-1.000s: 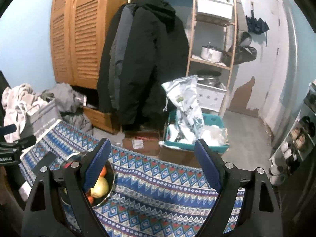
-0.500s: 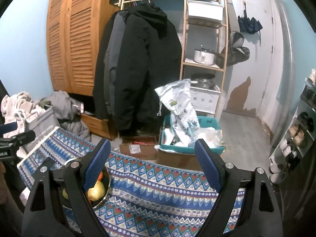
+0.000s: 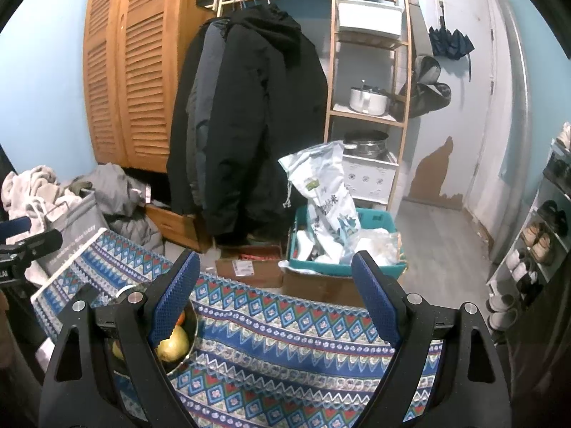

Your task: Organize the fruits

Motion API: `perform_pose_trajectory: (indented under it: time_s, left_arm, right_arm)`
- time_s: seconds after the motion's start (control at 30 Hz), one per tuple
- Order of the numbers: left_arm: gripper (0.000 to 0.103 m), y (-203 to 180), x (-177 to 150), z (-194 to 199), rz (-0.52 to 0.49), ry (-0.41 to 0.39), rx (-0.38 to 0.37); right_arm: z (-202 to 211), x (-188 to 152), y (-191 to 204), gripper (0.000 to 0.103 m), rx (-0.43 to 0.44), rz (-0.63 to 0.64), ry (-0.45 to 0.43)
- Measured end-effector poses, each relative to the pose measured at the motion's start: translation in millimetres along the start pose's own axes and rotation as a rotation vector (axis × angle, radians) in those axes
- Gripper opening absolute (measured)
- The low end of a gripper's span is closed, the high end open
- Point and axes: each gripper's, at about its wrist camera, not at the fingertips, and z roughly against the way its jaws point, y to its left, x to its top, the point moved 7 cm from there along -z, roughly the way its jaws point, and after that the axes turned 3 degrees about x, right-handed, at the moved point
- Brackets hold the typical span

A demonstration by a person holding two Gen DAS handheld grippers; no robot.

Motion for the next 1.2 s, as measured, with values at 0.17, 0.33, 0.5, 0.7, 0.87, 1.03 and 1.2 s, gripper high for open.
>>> perform_pose_trajectory:
  time_s: [0.17, 0.33, 0.5, 0.7, 0.87, 1.03, 1.2]
  left_arm:
    - [0.102, -0.3, 1.0, 1.2, 0.006, -0.005, 0.003]
    - [0.102, -0.3, 0.9, 1.1, 0.006, -0.005, 0.003]
    - [0.102, 0.4, 0.7, 1.3, 0.01, 0.0, 0.004]
    - [0.102, -0.3, 0.3, 5.0, 0.012, -0.007, 0.012]
    - [0.102, -1.4, 0.0, 5.0, 0.007, -0.007, 0.019]
    - [0.102, -1.2, 0.3, 4.9, 0.008, -0.007, 0.02]
    - [0.102, -1.2, -0.3, 4.8, 0.009, -0.006, 0.016]
  right_arm:
    - [0.0, 0.3, 1.3, 0.086, -0.001, -0.002, -0.006]
    - [-0.2, 0.1, 0.9, 0.086, 0.002, -0.001, -0.006]
    - [-0.4, -0.2, 1.4, 0.086, 0.001, 0.001, -0.003]
    - [0.1, -0.6, 2.7, 0.086, 0.0, 0.002, -0.004]
    - [0.4, -0.8, 2.9, 0.086, -0.001, 0.003, -0.004]
    - [0.5, -0.6, 3.1, 0.086, 0.0, 0.005, -0.004]
    - [0.4, -0.6, 3.2, 0.086, 0.0, 0.003, -0.004]
